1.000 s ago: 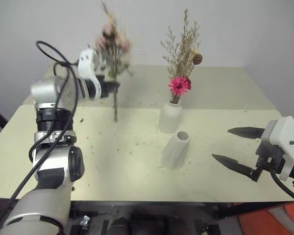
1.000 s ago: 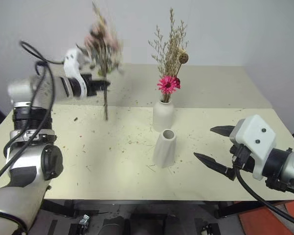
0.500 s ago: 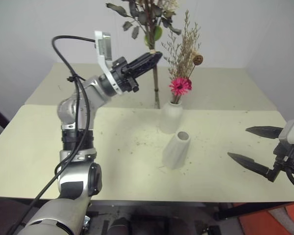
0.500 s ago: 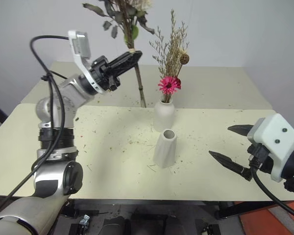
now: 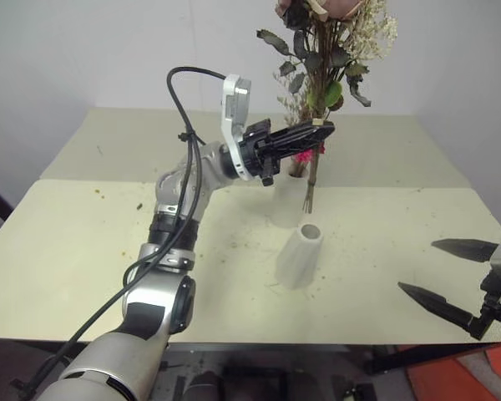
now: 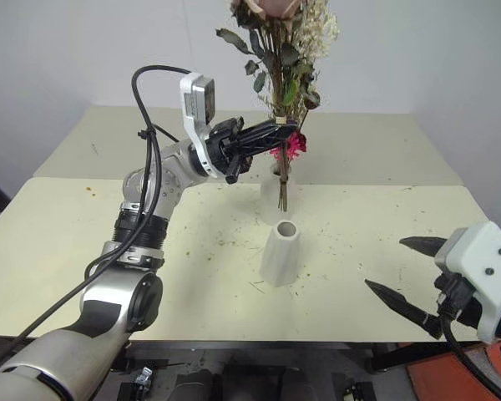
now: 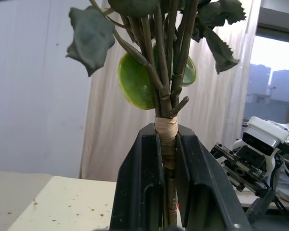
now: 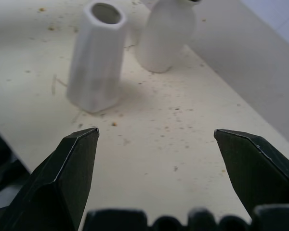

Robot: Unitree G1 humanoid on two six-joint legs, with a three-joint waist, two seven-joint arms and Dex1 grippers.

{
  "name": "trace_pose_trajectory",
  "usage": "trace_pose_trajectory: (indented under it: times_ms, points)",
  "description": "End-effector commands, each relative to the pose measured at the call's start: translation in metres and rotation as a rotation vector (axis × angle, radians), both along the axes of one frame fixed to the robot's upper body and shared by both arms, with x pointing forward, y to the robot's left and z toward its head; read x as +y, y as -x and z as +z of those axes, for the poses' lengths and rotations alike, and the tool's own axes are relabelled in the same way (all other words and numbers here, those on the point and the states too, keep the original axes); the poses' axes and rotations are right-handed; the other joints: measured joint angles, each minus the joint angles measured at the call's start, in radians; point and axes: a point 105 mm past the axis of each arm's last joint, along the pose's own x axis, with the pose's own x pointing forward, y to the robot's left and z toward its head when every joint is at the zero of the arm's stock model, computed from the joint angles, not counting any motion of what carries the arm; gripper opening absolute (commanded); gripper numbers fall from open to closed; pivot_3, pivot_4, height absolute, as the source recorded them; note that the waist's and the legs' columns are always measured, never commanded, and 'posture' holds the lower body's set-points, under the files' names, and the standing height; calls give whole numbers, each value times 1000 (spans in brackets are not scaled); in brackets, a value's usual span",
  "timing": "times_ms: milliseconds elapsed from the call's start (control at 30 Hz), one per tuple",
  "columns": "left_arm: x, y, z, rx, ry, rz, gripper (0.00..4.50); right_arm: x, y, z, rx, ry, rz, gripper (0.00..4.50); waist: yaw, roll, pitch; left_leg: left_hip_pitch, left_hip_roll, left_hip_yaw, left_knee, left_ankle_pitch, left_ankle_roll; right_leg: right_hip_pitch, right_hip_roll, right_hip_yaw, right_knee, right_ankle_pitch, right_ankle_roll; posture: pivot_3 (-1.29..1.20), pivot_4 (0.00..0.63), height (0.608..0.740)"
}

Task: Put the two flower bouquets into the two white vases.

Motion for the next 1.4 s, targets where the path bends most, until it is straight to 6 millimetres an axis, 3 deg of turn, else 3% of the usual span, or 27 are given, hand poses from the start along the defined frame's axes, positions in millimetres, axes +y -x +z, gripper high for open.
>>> trace_pose_trajectory:
  times_ms: [33, 433, 1400]
  points:
    - [-5, 9, 16, -44, -2, -50, 104, 1, 5, 5, -22, -3, -1, 4500, 0, 0, 0, 0, 0, 0, 0, 0, 0, 0, 0, 0, 0, 0, 0, 0, 150, 740]
    - [-9, 21, 8, -32, 34, -111, 104, 3, 7, 0, -7, -17, -1, 4500, 1, 0, 0, 0, 0, -1, 0, 0, 0, 0, 0, 0, 0, -1, 2, 0, 150, 740]
    - [-23, 21, -46, -92, -83, -59, 104, -1, -4, 2, -49, 5, -25, 4500, 5, 0, 0, 0, 0, -1, 0, 0, 0, 0, 0, 0, -1, -1, 2, 0, 150, 740]
